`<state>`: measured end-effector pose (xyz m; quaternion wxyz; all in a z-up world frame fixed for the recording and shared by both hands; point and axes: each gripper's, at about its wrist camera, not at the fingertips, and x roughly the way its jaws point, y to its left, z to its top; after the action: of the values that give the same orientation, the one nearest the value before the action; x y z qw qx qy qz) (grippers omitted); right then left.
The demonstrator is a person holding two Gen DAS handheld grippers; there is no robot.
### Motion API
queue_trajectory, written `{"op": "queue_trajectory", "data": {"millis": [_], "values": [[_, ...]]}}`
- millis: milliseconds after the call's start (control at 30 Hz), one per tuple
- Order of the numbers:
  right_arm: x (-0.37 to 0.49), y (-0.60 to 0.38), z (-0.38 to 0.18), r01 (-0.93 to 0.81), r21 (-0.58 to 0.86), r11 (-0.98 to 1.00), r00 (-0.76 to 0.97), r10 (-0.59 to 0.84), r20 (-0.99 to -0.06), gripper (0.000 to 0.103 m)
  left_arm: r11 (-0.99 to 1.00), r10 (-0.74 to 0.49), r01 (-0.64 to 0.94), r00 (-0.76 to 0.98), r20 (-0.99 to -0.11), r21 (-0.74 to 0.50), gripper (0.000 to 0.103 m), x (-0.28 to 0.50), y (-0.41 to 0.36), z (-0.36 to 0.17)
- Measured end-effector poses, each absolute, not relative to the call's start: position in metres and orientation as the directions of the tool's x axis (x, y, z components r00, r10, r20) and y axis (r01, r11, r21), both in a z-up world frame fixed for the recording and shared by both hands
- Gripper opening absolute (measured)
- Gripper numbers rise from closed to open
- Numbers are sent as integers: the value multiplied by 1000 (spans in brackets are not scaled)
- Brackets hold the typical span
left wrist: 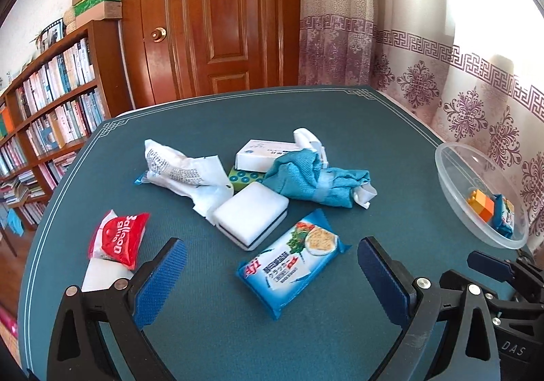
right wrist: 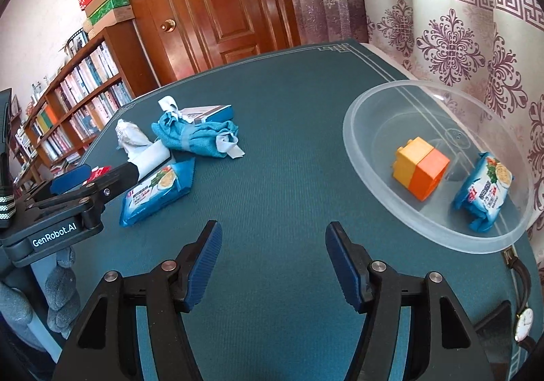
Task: Organize objects
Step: 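Withdraw both open tools from the bowl back over the table, then grasp the second blue cracker pack with the right tool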
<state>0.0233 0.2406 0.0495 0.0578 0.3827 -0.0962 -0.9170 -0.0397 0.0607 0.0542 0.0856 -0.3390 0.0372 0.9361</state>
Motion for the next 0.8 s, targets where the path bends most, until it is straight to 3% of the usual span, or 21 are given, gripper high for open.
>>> {"op": "queue_trajectory", "data": {"millis": [800], "values": [[-30,158,32,176,363,-915,-556,-397,-730,69,-994,-95,109,-777,-622,15,102,-50,-18,49]]}}
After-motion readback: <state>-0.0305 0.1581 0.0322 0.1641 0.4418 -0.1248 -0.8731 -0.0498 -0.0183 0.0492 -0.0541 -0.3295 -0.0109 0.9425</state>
